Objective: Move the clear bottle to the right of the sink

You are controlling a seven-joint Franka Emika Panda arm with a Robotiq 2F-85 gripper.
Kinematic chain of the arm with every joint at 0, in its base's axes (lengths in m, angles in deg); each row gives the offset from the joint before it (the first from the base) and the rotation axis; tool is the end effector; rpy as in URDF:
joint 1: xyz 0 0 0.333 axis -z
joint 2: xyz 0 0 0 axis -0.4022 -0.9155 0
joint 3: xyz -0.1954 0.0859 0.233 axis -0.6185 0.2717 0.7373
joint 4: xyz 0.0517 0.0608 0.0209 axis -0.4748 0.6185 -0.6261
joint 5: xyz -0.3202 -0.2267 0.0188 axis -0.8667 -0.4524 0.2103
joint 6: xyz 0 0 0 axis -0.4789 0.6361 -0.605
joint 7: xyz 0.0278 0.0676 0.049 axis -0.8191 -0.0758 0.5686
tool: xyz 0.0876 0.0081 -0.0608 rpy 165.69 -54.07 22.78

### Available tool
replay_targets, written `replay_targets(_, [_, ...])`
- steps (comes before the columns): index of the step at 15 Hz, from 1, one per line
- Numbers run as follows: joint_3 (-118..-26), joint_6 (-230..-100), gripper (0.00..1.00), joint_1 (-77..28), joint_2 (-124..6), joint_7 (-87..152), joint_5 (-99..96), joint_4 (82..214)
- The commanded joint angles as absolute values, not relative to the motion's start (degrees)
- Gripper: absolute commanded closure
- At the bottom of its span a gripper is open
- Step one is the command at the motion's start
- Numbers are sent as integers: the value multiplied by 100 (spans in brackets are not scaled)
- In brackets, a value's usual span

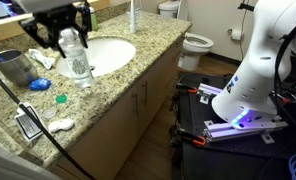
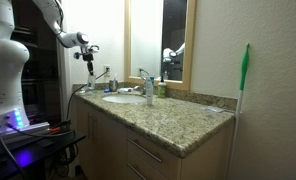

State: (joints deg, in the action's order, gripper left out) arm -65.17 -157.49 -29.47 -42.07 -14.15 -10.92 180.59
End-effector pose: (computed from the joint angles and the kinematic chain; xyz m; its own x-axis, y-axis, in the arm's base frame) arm 0.5306 0.0728 0.3957 0.8086 -0.5666 0.1585 -0.5831 -0.8077 0.0872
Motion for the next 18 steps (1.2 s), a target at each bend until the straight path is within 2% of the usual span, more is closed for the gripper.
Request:
replay_targets(1, [-6760,-14492,63,-2525,-3501,-1683,-1182,17789])
replay_targets(7, [-7334,-12945,63,-1472,-2393,-1947,-1702,17879])
replay_targets(12, [-8272,-12692,63,-583,-1726,-1522,-1375,18326])
replay_targets(13, [-7923,-12730,38,-691,-2093,-1771,-1627,18002])
replay_targets(16, [-8252,-12724,38,-434,-1857,-1479,-1434,18232])
replay_targets(17, [-8237,-12725,63,-437,-1836,-1479,-1421,18253])
replay_targets(18, [-8050,-12960,63,-459,-1908,-1774,-1625,18407])
